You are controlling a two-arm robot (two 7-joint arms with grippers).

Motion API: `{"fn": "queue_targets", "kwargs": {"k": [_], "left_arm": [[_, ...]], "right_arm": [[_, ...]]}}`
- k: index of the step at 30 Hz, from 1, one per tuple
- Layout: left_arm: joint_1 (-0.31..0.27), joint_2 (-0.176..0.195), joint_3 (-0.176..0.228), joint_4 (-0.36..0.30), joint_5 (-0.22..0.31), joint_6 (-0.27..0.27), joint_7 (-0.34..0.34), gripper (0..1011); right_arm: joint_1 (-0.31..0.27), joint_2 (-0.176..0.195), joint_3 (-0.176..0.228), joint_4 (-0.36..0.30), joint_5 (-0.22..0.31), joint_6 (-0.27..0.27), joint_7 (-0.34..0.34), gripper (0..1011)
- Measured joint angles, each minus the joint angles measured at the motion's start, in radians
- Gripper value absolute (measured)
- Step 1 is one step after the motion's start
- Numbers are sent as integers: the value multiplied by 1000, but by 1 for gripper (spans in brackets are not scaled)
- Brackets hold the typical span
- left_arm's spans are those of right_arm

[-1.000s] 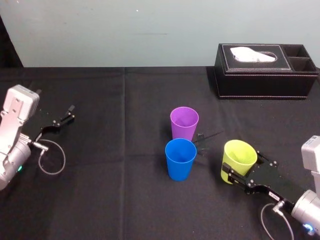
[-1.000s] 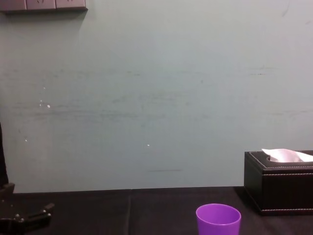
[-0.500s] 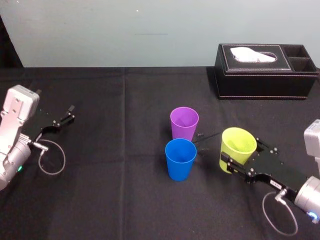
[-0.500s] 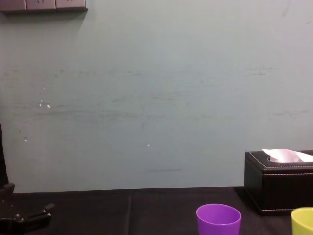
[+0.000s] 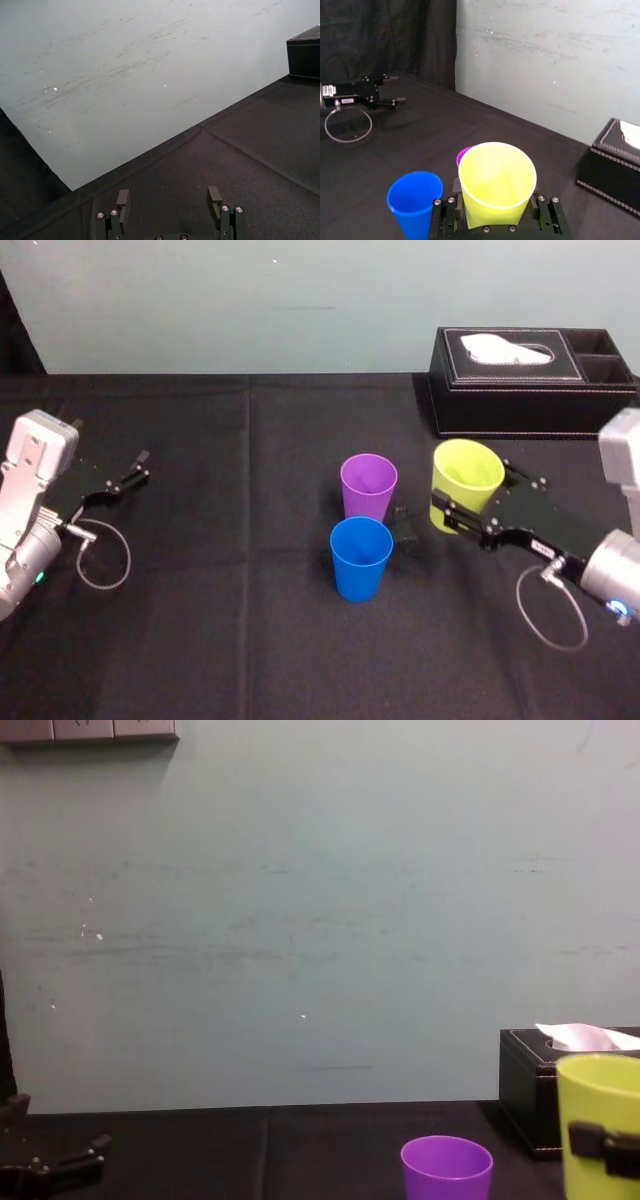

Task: Stack the three plastic cups sequentially using one hand.

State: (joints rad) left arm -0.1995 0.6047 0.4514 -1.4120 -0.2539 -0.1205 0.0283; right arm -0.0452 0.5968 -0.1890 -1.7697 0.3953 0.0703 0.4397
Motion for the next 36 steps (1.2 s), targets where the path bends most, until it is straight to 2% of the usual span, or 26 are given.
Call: {"fn": "queue_targets", "kwargs": {"k": [15,24,36], "left_arm": [[0,0,0,0,0,0,0,1011],[0,0,0,0,0,0,0,1012],[0,0,0,0,0,0,0,1011]], "right_arm": [[173,-36,-84,54,-3,74,-9,734],[242,-86,-131,109,-18,79,-28,734],[297,-138,-183,168,-44,79,-36,734]]}}
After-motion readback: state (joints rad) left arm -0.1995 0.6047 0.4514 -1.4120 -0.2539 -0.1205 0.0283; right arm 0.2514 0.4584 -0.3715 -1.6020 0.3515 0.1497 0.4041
